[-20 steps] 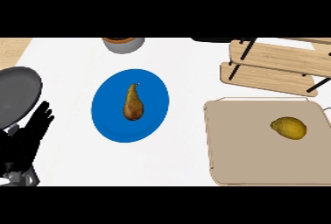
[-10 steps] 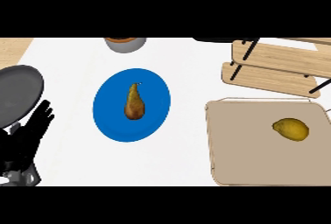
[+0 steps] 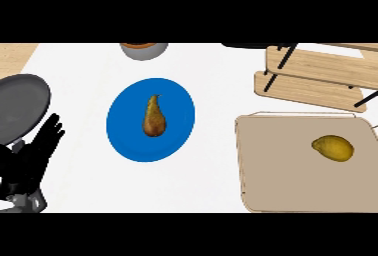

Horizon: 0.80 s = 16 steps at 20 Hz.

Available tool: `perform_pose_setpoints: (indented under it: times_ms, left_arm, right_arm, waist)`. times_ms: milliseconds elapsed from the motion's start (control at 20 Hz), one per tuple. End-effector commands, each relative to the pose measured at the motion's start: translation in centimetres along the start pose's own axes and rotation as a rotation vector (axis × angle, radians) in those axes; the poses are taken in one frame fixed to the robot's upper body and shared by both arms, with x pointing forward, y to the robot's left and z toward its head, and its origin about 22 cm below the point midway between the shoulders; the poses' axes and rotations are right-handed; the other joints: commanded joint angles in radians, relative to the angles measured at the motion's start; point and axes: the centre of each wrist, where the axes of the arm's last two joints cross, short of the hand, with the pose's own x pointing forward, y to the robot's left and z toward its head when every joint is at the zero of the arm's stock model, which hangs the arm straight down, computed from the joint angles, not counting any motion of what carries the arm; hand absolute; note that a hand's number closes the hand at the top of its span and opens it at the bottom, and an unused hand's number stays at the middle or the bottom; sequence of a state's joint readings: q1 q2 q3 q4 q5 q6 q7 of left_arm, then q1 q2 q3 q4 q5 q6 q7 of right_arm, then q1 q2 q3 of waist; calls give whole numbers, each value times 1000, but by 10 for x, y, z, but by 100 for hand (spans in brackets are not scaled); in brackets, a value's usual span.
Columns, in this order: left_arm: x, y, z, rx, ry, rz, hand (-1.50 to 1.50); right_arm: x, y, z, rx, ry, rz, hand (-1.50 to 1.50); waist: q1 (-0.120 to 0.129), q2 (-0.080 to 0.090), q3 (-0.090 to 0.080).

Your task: Pick the squash from the tray and place it in the tiered shelf

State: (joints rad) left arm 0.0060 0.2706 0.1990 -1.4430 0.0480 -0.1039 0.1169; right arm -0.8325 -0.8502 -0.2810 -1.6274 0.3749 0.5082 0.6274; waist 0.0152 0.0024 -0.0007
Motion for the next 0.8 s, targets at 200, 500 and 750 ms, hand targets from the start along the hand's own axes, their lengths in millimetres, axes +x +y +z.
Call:
perform_pose_setpoints:
  times_ms: [200,500,750]
  left_arm:
    - [12,20,10,-7,7,-12,0]
    - [6,2,-11,3,7,3,0]
    - [-2,8,6,-6,-11,-1,0]
  right_arm:
    - [-16,38,-41,10,38,-41,150]
    - [-35,75,-72,53,61,-33,150]
    - [-71,79,-84,-39,192,-86,-150]
  waist:
    - [2,-1,1]
    - [5,4,0]
    - [10,3,1]
